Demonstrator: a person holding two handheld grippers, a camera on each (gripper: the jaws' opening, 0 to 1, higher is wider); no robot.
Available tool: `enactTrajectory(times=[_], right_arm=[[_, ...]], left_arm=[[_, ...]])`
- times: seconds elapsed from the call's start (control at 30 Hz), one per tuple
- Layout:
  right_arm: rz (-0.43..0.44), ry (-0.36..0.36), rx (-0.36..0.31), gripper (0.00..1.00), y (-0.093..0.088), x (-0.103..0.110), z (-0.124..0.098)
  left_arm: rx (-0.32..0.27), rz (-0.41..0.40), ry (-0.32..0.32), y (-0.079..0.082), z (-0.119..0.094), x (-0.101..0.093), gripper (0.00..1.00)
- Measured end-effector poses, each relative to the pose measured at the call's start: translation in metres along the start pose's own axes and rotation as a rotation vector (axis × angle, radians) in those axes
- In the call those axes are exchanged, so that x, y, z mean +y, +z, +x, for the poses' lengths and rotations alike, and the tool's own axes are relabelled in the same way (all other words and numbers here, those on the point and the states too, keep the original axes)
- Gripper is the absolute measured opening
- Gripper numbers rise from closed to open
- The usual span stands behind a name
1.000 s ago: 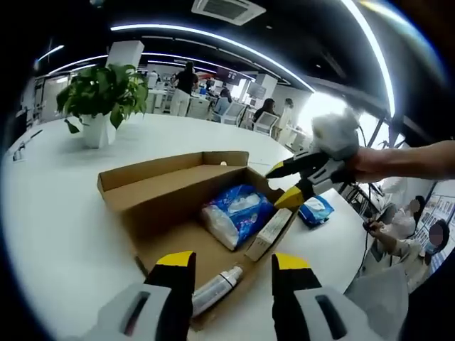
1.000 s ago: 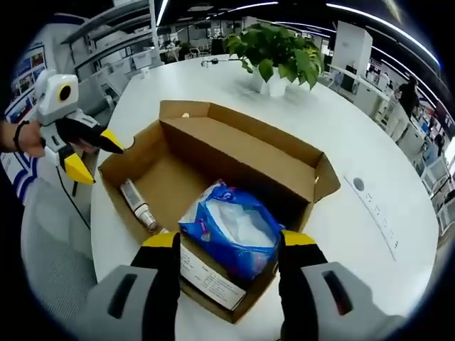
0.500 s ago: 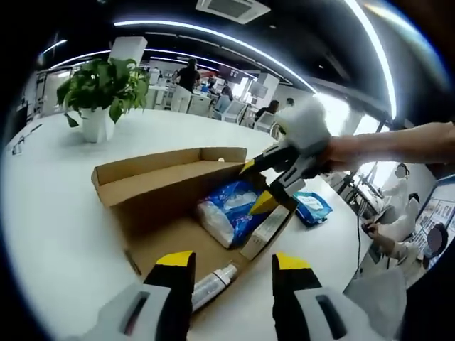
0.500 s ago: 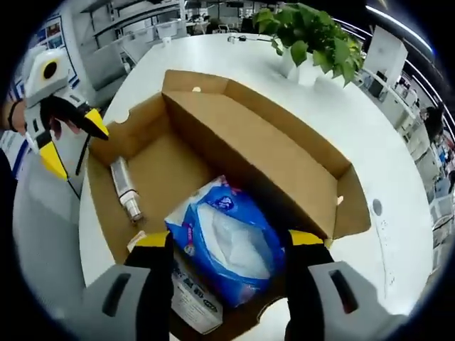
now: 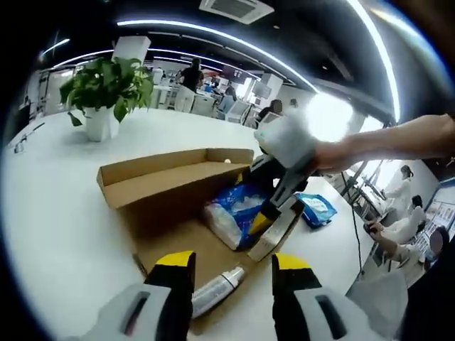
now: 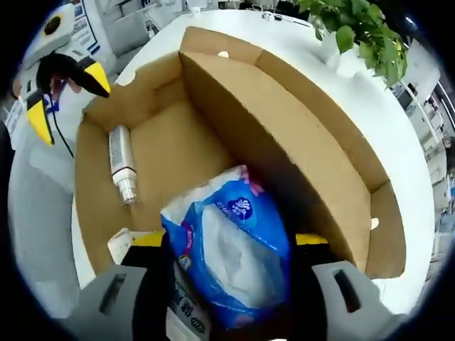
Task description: Operate the shoe box by opening the lid, removing the specified soft item, and placing it in the target area until the item is outside and the box remains undamaged.
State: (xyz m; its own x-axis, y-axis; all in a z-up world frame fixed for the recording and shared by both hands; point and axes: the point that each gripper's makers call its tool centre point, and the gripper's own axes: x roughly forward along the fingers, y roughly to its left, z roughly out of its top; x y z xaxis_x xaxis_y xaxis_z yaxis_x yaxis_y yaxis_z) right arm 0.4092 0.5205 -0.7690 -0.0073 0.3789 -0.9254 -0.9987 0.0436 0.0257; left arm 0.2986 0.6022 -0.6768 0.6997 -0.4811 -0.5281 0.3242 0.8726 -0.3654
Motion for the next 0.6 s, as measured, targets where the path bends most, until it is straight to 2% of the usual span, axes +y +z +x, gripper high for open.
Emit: enactTrajectory(times=[0.17,0.3,0.4,0.5,0.6], right_arm=[[-0.080,0.019,0.074,0.64,-0.009,0.001,0.011],[-0.102,0.012,0.105,0.64,-0.012,0.003,0.019],[-0.097,0.010,0.103,0.64,-0.013,0.001,0.018],[-0.058,-0.009,0.102,0.59,-0.012,0.000,0.015],[-0.033,-0.023,0.101,0.48,-0.010,0.000,0.013]], left_arm=[[0.001,-0.015,0.010,-0.004,-0.002,0.002,0.43],[0.005,-0.020,0.013,-0.007,-0.002,0.002,0.43],[0.003,-0.023,0.014,-0.007,-0.002,0.002,0.43],[0.007,-0.027,0.014,-0.007,-0.001,0.002,0.43],[0.003,-0.025,0.013,-0.003,0.000,0.001,0.43]])
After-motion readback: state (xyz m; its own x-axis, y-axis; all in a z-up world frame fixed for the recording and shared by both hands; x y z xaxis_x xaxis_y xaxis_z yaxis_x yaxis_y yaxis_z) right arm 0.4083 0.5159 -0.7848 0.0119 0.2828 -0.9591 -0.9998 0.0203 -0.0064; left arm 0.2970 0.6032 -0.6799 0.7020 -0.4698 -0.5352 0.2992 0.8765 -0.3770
